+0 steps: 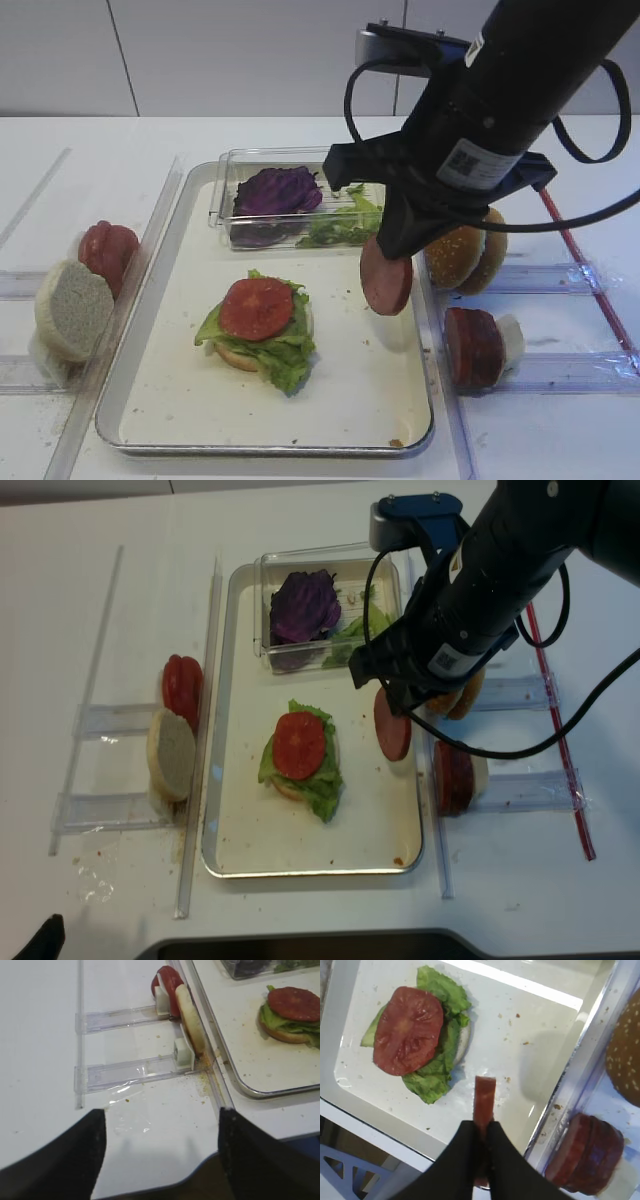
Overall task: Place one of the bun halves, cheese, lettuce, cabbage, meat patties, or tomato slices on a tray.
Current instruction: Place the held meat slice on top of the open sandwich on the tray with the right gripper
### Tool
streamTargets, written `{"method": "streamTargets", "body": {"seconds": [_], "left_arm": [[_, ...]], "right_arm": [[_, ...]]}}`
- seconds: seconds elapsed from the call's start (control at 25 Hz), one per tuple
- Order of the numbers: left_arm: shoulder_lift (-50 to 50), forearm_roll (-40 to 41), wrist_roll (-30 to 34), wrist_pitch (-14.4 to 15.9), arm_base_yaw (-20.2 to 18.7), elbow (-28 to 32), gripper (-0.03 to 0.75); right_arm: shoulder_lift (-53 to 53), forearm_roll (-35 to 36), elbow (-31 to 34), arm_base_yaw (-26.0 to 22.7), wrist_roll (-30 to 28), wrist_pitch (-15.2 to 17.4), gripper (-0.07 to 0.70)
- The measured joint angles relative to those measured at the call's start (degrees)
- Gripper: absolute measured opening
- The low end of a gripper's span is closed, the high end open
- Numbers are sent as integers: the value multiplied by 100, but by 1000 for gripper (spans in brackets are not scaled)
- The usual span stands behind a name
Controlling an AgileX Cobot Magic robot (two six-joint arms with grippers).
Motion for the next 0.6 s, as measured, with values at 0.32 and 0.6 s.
{"method": "streamTargets", "body": {"seconds": [0.32, 0.6], "left_arm": [[0, 98, -179, 0, 0, 0, 442], [0, 98, -179, 0, 0, 0, 487]], "right_arm": [[0, 136, 0, 0, -137, -199, 79], [11, 321, 0, 0, -367, -469, 79]]}}
